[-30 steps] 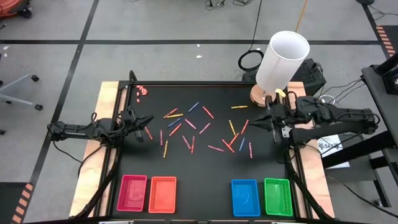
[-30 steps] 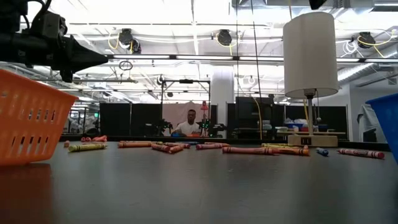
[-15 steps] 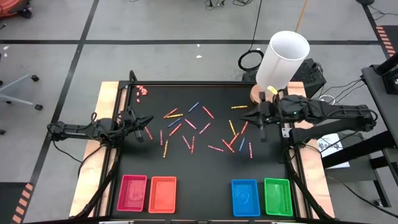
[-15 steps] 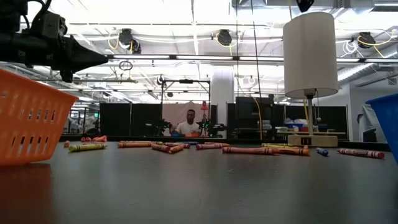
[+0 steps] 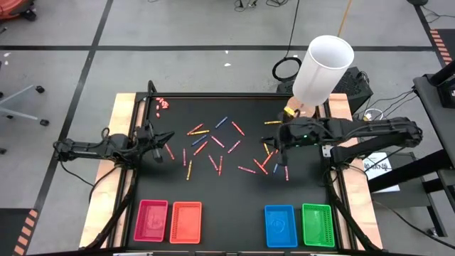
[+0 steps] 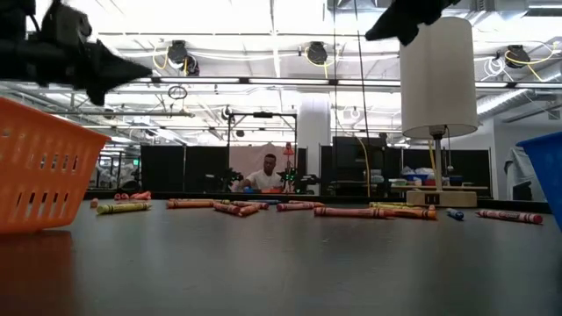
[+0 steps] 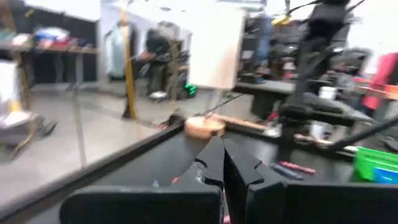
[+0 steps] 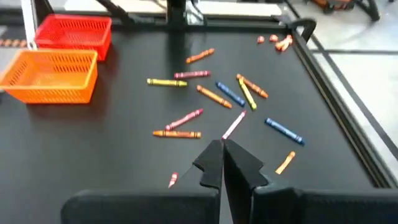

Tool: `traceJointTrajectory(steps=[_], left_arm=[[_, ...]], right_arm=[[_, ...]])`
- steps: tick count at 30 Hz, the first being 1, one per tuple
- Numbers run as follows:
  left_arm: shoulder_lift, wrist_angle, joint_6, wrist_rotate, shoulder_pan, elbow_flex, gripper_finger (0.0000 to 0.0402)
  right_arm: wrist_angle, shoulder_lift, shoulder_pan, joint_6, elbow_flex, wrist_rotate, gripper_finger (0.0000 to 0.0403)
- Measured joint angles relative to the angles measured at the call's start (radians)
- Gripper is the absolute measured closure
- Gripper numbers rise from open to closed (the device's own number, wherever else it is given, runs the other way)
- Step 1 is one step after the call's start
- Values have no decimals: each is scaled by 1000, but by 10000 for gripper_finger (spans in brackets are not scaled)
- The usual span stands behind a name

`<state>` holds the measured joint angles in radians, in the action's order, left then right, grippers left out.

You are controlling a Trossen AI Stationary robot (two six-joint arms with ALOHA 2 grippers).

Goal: Sort crayons
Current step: Put the orange crayon into the orange bin

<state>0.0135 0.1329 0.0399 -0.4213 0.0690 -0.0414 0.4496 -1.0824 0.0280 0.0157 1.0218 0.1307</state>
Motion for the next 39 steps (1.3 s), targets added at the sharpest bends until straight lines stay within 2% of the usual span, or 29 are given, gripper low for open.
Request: traceJointTrajectory(steps=[4, 8, 12, 17, 25, 31, 39], left_arm=[[-1, 0, -25, 69, 0, -78, 402], [1, -116, -28, 120, 1, -201, 402], [28, -306, -27, 129, 0, -339, 402], [62, -359, -125, 132, 0, -453, 402], [117, -419, -124, 155, 0, -535, 402], [230, -498, -74, 157, 1, -552, 402], [416, -479, -68, 157, 1, -552, 402]], right_arm=[[5, -57, 0, -1, 0, 0, 403], [5, -107, 0, 2, 0, 0, 403], [-9, -159, 0, 5, 0, 0, 403], [-36, -230, 0, 49, 0, 0, 403], [-24, -323, 0, 79, 0, -1, 403], [-11, -344, 0, 75, 0, -1, 403], [23, -344, 0, 130, 0, -3, 403]])
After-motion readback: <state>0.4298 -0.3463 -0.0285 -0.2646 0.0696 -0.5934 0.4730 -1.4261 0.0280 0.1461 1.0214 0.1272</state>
